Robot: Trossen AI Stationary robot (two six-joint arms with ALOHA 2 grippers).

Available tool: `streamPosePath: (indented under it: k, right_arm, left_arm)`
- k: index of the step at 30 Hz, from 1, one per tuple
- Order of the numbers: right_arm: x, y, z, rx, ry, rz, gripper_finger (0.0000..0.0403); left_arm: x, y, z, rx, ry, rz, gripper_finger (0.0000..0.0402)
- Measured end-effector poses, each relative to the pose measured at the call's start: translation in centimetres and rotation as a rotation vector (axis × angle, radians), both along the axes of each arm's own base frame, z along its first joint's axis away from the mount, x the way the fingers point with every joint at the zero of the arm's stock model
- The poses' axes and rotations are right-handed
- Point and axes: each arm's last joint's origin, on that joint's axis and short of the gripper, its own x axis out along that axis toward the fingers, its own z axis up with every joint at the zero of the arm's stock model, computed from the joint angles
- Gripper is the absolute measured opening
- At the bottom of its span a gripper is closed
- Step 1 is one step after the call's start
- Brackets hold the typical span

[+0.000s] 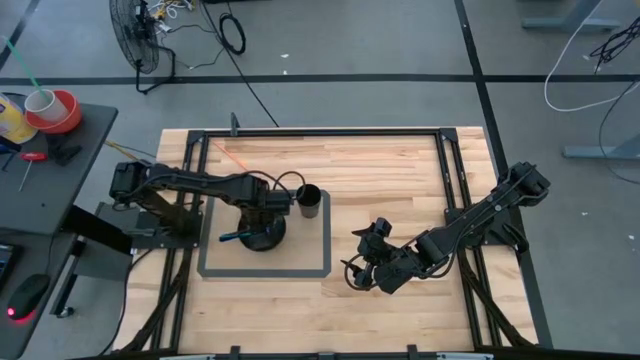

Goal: Pick & Place Utensil
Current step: Put the black spoon into the black bowl on the transparent table mat, then put the orange straw into the black cup on the transparent table mat

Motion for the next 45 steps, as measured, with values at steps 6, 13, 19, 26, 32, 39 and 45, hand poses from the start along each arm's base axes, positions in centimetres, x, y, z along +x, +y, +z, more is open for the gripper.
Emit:
streamPosePath:
  k: [6,13,19,26,32,39,45]
  right_arm:
    - [0.0,0.0,0.0,0.000,0.000,0.000,0.0400]
    - [0.0,0.0,0.0,0.000,-0.001,-0.001,0.0400]
    - [0.0,0.0,0.0,0.001,-0.001,-0.001,0.0400]
    - [0.0,0.0,0.0,0.001,-0.001,-0.001,0.0400]
    - [0.0,0.0,0.0,0.002,-0.002,-0.002,0.0400]
    - [0.0,0.0,0.0,0.003,-0.002,-0.003,0.0400]
    - [0.0,0.0,0.0,0.005,-0.004,-0.004,0.0400]
  left_arm:
    - [0.2,0.0,0.0,0.003,-0.016,0.000,0.0028]
    - [0.1,0.0,0.0,0.011,-0.007,0.002,0.0028]
    - [0.1,0.1,0.0,0.018,-0.009,0.003,0.0037]
    - [0.1,0.0,0.0,0.012,-0.010,0.002,0.0064]
    - [0.1,0.0,0.0,0.013,-0.010,0.002,0.0063]
    - [-0.5,0.4,0.8,0.086,0.006,-0.006,0.0063]
    - [-2.3,3.1,4.5,0.255,-0.101,0.109,0.0084]
